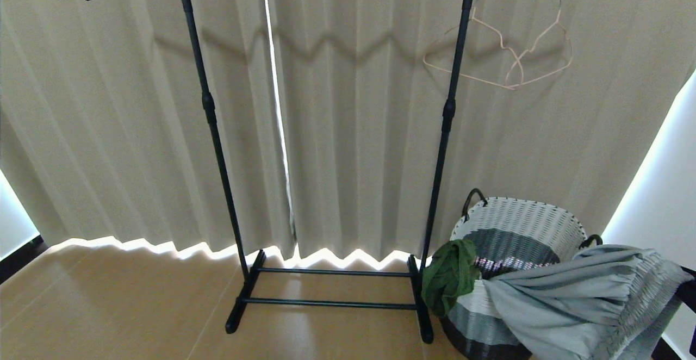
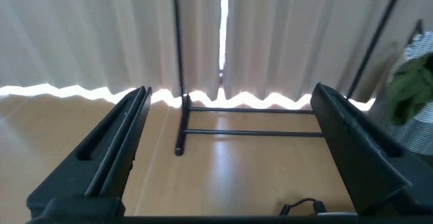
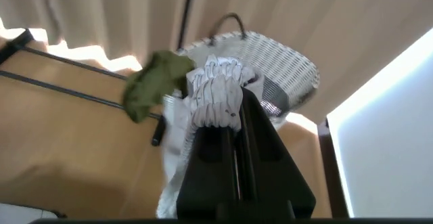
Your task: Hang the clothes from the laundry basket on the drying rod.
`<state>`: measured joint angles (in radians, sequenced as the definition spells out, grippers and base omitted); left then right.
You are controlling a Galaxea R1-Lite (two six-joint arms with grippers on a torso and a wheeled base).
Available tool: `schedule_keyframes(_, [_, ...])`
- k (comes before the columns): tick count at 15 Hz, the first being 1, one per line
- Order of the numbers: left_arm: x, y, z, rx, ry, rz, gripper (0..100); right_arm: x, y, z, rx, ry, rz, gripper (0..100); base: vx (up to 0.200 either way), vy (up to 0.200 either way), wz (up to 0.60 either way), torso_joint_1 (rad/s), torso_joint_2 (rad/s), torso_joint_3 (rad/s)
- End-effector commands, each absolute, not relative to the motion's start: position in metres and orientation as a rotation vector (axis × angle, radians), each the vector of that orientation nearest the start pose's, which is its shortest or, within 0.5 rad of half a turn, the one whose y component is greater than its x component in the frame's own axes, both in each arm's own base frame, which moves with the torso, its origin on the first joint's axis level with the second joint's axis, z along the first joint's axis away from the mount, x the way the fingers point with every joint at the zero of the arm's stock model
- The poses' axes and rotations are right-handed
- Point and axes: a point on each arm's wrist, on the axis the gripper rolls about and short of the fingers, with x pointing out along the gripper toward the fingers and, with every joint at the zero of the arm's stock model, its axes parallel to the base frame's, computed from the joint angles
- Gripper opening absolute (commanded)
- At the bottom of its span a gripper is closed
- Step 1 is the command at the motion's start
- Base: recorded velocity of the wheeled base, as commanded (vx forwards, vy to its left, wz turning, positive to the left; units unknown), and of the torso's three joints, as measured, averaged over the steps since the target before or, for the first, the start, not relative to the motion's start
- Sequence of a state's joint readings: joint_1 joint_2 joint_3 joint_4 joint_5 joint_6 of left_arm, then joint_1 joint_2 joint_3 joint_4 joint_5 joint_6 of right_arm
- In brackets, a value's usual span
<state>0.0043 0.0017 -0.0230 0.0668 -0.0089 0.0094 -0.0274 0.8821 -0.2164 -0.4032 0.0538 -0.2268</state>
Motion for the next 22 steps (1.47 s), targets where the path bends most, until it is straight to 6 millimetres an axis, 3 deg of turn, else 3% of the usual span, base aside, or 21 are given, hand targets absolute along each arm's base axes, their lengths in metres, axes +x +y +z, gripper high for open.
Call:
schedule_keyframes(1, [-0.024, 0.0, 0.075, 0.009, 0.046, -0.006, 100, 0.093, -0.001, 0.156, -0.215, 0.26, 0.056, 0, 0.0, 0.0, 0.0, 0.0, 0.0, 0.0])
schedule_keyframes(13, [-0.024, -0.001, 0.075, 0.068, 0.047, -0.017, 100, 0.091, 0.009, 0.159, -0.23, 0.234, 0.162, 0, 0.0, 0.0, 0.0, 0.0, 0.0, 0.0])
schedule_keyframes(16, [-0.025, -0.003, 0.089, 0.071, -0.093, -0.124, 100, 0.093, 0.017, 0.165, -0.24, 0.209, 0.247, 0, 0.0, 0.0, 0.0, 0.0, 0.0, 0.0])
schedule_keyframes(17, [-0.03, -0.006, 0.102, 0.082, -0.149, -0.276, 100, 0.093, 0.02, 0.17, -0.242, 0.187, 0.274, 0, 0.0, 0.0, 0.0, 0.0, 0.0, 0.0])
schedule_keyframes(19, [-0.03, -0.009, 0.115, 0.093, -0.15, -0.404, 100, 0.095, 0.025, 0.179, -0.244, 0.158, 0.318, 0, 0.0, 0.0, 0.0, 0.0, 0.0, 0.0])
schedule_keyframes(22, [-0.012, -0.011, 0.147, 0.079, -0.051, -0.491, 100, 0.094, 0.033, 0.193, -0.245, 0.112, 0.396, 0, 0.0, 0.0, 0.0, 0.0, 0.0, 0.0])
